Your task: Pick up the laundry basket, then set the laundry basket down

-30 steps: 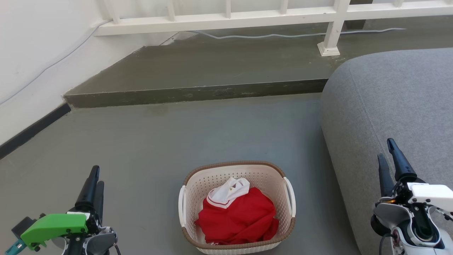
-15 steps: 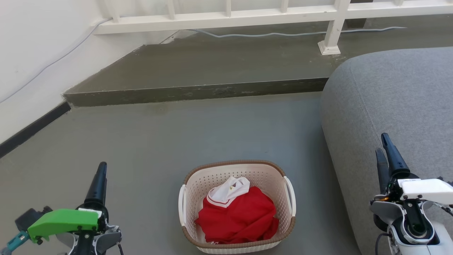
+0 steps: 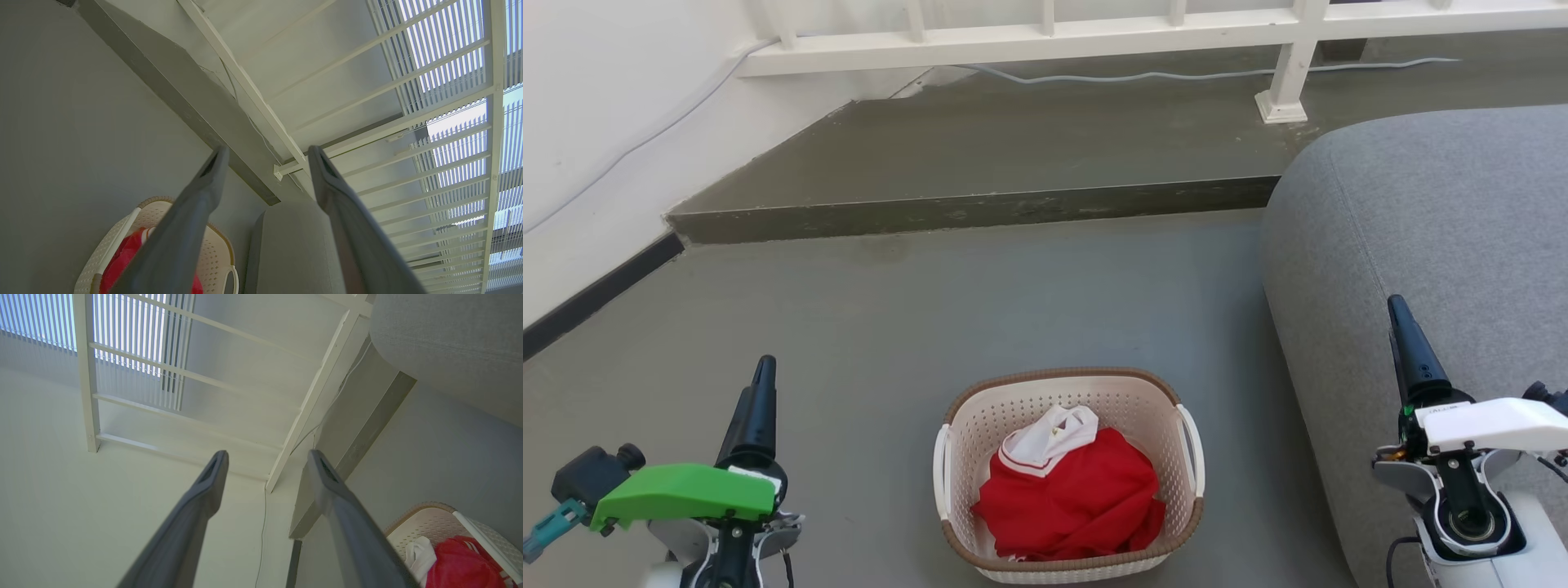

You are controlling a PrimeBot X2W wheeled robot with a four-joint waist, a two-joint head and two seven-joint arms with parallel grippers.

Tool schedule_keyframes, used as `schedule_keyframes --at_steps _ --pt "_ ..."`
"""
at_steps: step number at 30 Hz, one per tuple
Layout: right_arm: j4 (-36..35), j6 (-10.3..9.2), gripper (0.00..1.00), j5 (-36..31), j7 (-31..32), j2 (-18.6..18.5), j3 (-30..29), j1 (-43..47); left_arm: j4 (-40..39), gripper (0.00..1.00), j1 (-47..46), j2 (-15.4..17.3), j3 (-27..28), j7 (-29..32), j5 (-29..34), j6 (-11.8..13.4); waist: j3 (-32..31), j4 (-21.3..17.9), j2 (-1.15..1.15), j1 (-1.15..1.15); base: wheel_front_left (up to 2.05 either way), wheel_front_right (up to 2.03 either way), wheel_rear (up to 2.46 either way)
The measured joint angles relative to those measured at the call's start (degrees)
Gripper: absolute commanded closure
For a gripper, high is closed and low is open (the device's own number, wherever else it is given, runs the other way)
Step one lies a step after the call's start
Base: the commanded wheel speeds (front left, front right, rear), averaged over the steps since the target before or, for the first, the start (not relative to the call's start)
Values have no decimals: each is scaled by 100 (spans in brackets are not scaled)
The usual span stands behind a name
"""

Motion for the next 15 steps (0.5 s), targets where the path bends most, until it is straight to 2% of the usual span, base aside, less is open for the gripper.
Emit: schedule_keyframes --at_steps 15 --pt "-92 1 0 -1610 -294 -204 298 -71 -107 0 -5 12 -354 -289 1628 186 47 -25 0 0 0 0 0"
